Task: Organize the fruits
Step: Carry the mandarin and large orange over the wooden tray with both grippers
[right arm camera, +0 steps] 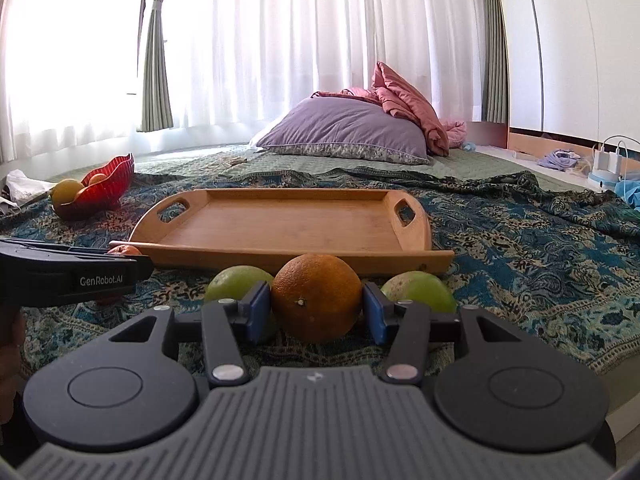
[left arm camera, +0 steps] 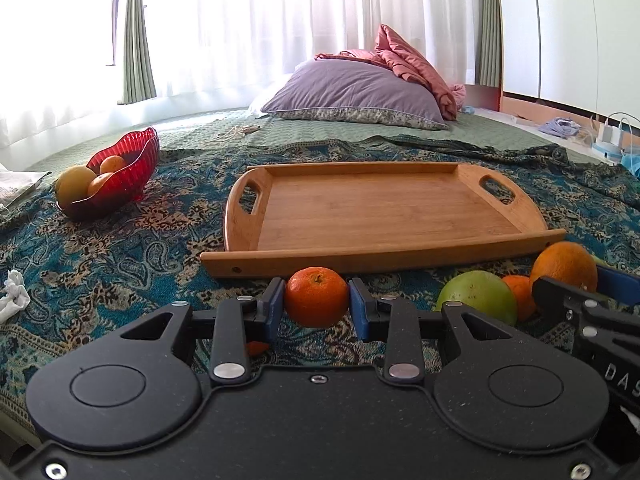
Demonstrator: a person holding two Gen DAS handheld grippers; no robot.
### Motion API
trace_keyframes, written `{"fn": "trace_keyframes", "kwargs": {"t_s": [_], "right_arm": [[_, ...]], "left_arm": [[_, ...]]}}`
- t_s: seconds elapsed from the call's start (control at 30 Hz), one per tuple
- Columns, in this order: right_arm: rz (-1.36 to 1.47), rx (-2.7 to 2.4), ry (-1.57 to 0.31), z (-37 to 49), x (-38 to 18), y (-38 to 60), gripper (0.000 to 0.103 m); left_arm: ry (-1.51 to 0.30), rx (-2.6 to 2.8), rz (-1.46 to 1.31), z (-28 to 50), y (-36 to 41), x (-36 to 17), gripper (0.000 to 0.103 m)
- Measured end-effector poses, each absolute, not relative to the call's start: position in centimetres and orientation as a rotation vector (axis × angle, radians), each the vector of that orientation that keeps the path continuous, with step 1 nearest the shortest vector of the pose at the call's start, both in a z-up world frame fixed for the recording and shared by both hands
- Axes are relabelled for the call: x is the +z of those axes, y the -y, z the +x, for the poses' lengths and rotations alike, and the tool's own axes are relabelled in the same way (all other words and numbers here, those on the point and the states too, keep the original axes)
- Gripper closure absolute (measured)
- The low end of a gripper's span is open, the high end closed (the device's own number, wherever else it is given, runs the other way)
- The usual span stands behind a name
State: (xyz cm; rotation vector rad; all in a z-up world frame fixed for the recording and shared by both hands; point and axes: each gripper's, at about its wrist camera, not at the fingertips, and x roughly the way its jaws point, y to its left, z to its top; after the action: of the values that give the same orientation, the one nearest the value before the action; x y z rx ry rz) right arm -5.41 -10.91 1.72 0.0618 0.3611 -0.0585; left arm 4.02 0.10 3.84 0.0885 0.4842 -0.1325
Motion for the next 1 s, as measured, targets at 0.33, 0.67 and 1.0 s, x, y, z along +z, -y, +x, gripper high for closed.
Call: {"fn": "trace_keyframes", "kwargs": {"t_s": [0.33,0.67,1.0], "right_arm": [[0.093,-0.047,-0.316,-2.9,4.6,12.7,0.049],[0.089,-0.040,-0.294,0.8,7.3,14.6,0.049],[0.199,0.062,-0.473,9.9,9.9,18.8,0.049]], "left_arm": [[-0.500,-0.186,0.049,7.2,0.0,6.0,0.070],[-0.468,-0.262,0.019,12.0,0.8,9.8,0.070],[-0.585,-0.376,0.032,22.3,1.6,11.5,0.070]]}}
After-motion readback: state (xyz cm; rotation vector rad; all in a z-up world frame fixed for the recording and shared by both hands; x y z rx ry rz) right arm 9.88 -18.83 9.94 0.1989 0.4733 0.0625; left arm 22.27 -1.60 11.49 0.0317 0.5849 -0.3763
